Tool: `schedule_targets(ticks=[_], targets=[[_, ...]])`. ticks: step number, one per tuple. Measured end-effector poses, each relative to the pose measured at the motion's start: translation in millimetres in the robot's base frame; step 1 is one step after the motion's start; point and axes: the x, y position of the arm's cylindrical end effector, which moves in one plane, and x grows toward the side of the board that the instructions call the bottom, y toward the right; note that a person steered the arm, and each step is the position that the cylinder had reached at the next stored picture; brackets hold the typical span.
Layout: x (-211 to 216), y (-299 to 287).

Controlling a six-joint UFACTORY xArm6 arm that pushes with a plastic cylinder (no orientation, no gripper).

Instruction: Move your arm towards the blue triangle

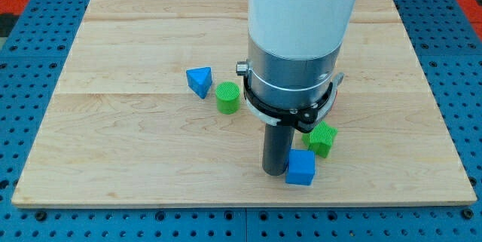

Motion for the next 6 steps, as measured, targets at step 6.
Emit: schedule_targets(ticks=[6], targets=[[-61.2,-106.4]])
